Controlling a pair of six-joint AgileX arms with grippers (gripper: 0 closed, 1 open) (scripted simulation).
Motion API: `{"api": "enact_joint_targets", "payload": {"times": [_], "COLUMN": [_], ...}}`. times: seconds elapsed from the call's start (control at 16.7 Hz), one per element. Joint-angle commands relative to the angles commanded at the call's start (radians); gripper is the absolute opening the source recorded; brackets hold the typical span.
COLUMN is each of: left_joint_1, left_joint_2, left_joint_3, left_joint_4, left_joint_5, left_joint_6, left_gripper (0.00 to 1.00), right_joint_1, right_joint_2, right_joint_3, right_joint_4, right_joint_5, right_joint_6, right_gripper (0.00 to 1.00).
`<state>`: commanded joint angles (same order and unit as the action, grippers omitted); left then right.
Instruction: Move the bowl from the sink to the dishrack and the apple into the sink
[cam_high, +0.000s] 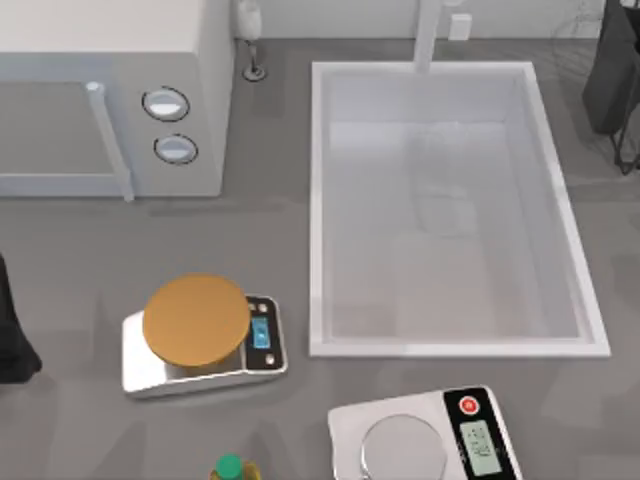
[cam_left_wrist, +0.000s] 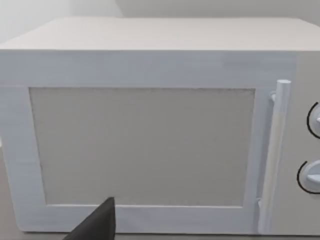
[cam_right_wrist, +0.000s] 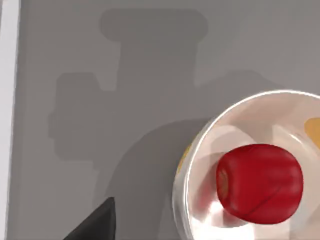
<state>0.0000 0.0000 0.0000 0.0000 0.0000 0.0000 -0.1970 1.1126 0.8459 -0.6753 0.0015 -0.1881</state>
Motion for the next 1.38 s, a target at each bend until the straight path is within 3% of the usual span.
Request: {"api": "enact_joint_targets", "payload": {"times": [0.3, 0.6, 1.08, 1.38], "left_joint_1": [0.000, 0.000, 0.000, 0.000], "left_joint_2": [0.000, 0.000, 0.000, 0.000], "left_joint_3": [0.000, 0.000, 0.000, 0.000], "left_joint_4": [0.000, 0.000, 0.000, 0.000], "left_joint_5": [0.000, 0.000, 0.000, 0.000], "left_joint_6": [0.000, 0.000, 0.000, 0.000], "left_gripper": [1.00, 1.00, 1.00, 1.00], "right_joint_1": [-0.074, -0.120, -0.121, -0.122], "right_joint_2": [0.459, 0.708, 0.738, 0.807], "right_joint_3": [0.323, 0.520, 0.544, 0.446], "right_joint_4": [-0.257, -0.415, -0.433, -0.265], "right_joint_5": [0.000, -0.001, -0.001, 0.000], "right_joint_6": [-0.071, -0.114, -0.119, -0.117], "right_gripper": [1.00, 1.00, 1.00, 1.00]}}
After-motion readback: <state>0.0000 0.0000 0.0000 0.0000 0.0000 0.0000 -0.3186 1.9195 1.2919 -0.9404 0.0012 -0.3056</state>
